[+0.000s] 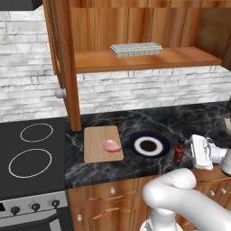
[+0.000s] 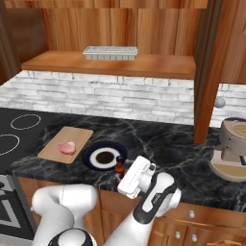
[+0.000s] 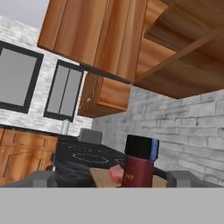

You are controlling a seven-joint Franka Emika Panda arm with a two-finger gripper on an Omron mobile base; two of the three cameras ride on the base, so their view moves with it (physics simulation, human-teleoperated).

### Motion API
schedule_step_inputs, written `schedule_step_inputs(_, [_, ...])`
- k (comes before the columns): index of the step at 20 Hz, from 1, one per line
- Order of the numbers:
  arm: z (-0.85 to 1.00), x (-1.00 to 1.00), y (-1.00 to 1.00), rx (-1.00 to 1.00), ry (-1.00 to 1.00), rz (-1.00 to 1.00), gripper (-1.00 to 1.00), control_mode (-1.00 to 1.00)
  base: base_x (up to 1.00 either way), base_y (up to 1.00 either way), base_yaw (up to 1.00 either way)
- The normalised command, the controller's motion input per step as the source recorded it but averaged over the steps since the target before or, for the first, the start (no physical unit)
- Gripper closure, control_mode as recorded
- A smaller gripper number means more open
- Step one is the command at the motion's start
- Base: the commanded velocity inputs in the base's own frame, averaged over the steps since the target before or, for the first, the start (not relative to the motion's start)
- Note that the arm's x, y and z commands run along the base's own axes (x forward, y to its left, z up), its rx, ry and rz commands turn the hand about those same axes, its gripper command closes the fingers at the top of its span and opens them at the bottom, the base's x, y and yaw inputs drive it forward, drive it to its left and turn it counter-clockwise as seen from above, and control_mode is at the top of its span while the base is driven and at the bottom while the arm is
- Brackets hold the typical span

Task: Pick the steak from the plate and place it on the cutting board. Then pick the condiment bottle from the cabinet and place it next to the cutting board.

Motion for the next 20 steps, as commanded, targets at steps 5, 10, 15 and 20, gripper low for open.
schedule_step_inputs(5, [0.24,-0.21,0.00,0.00,0.00,0.00,-1.00,-1.00,0.00,0.00,0.00])
schedule_step_inputs(10, [0.15,-0.07,-0.04,-0.13,0.00,-0.02,-1.00,-1.00,0.00,0.00,0.00])
schedule_step_inputs(15, [0.07,-0.14,-0.02,-0.24,-0.03,-0.06,-1.00,-1.00,0.00,0.00,0.00])
schedule_step_inputs(20, [0.00,-0.27,-0.02,-0.22,-0.19,-0.07,-1.00,-1.00,0.00,0.00,0.00])
